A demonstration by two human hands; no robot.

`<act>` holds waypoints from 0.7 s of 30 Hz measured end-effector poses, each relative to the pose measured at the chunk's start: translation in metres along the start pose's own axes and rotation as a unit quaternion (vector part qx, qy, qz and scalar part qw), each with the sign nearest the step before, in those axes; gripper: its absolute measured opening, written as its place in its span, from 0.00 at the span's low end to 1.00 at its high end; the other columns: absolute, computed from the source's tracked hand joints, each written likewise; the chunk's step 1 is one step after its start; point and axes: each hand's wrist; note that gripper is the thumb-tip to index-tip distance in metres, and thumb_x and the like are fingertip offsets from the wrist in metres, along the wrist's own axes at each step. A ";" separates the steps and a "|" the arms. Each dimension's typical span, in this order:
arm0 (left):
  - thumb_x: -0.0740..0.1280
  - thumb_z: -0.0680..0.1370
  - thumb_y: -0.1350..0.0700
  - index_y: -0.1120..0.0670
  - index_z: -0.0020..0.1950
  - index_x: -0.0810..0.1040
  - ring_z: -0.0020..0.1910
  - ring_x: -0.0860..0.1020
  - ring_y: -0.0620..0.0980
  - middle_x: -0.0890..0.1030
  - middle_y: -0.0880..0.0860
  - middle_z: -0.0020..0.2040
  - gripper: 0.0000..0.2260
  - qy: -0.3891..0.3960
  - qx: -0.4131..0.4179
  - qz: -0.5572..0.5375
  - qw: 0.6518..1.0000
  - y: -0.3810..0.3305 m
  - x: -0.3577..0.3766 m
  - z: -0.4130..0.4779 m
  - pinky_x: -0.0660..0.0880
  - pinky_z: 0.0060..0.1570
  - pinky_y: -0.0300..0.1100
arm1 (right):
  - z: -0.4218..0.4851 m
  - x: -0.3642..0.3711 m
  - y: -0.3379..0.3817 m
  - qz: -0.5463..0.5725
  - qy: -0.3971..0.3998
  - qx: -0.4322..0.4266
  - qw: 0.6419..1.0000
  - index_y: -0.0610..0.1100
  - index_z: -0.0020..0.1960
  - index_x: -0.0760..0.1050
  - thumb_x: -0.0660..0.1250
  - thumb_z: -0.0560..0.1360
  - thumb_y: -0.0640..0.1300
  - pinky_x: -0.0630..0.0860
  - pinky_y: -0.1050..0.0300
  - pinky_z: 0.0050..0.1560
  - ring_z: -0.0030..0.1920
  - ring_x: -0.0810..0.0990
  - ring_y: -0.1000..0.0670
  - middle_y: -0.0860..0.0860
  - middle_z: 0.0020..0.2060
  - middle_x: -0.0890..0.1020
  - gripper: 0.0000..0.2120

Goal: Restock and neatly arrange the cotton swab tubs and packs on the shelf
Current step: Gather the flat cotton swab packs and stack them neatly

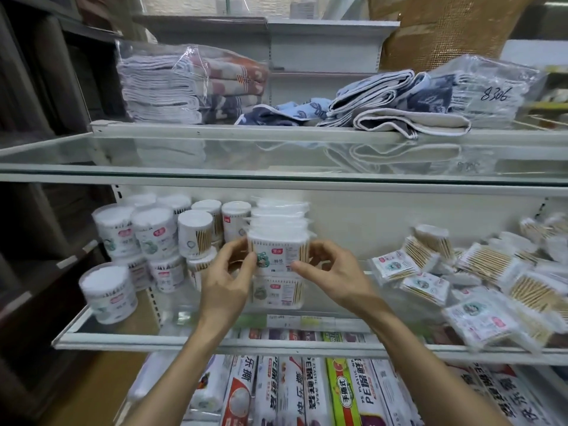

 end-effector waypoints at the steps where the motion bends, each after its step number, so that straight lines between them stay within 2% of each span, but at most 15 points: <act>1: 0.67 0.80 0.60 0.49 0.62 0.76 0.55 0.79 0.36 0.81 0.45 0.57 0.12 0.003 -0.004 -0.004 1.000 0.003 0.000 -0.001 0.78 0.54 0.32 | -0.001 0.001 0.000 0.001 0.004 0.003 1.000 0.52 0.56 0.78 0.75 0.73 0.51 0.79 0.60 0.50 0.49 0.81 0.57 0.56 0.48 0.84 0.14; 6: 0.68 0.80 0.55 0.47 0.65 0.74 0.58 0.79 0.41 0.80 0.44 0.59 0.15 0.007 -0.010 0.009 1.000 0.004 -0.005 -0.001 0.76 0.55 0.33 | -0.003 0.002 0.005 -0.018 -0.003 -0.006 1.000 0.52 0.59 0.77 0.75 0.72 0.53 0.75 0.64 0.50 0.52 0.79 0.57 0.57 0.51 0.82 0.17; 8: 0.69 0.79 0.54 0.44 0.66 0.72 0.59 0.78 0.40 0.79 0.42 0.59 0.17 0.001 -0.006 0.002 1.000 0.001 -0.007 -0.001 0.76 0.59 0.38 | -0.004 0.000 0.008 -0.019 -0.011 -0.008 1.000 0.53 0.59 0.76 0.76 0.71 0.54 0.74 0.66 0.50 0.53 0.79 0.58 0.58 0.52 0.81 0.19; 12: 0.71 0.77 0.54 0.46 0.69 0.71 0.60 0.78 0.41 0.79 0.43 0.59 0.21 -0.005 0.007 0.007 1.000 0.004 -0.011 -0.001 0.76 0.63 0.46 | -0.006 -0.002 0.011 0.005 -0.038 -0.011 0.999 0.53 0.58 0.74 0.78 0.68 0.53 0.72 0.72 0.47 0.51 0.78 0.61 0.55 0.52 0.80 0.22; 17: 0.70 0.74 0.44 0.47 0.71 0.70 0.62 0.77 0.42 0.77 0.47 0.63 0.26 -0.022 0.011 -0.007 1.000 0.007 -0.016 -0.002 0.75 0.66 0.49 | -0.010 -0.003 0.010 0.014 -0.049 -0.018 0.999 0.51 0.60 0.74 0.76 0.65 0.59 0.71 0.72 0.48 0.53 0.78 0.57 0.54 0.53 0.80 0.27; 19: 0.69 0.77 0.44 0.47 0.70 0.70 0.62 0.77 0.47 0.77 0.50 0.64 0.23 -0.040 0.044 -0.023 0.998 0.005 -0.017 -0.005 0.75 0.65 0.53 | -0.013 -0.004 0.010 0.020 -0.058 -0.020 0.998 0.51 0.61 0.74 0.75 0.66 0.59 0.72 0.69 0.49 0.53 0.77 0.57 0.54 0.53 0.80 0.27; 21: 0.67 0.79 0.48 0.49 0.67 0.72 0.59 0.77 0.53 0.76 0.54 0.61 0.17 -0.062 0.105 -0.034 0.992 -0.001 -0.016 -0.008 0.76 0.61 0.57 | -0.015 -0.007 0.011 0.021 -0.072 -0.022 0.997 0.51 0.61 0.75 0.72 0.68 0.60 0.73 0.66 0.49 0.52 0.78 0.57 0.54 0.53 0.80 0.25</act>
Point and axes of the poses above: each hand's wrist, its own z-axis towards the middle knuckle, its own x-axis out of the palm, y = z × x
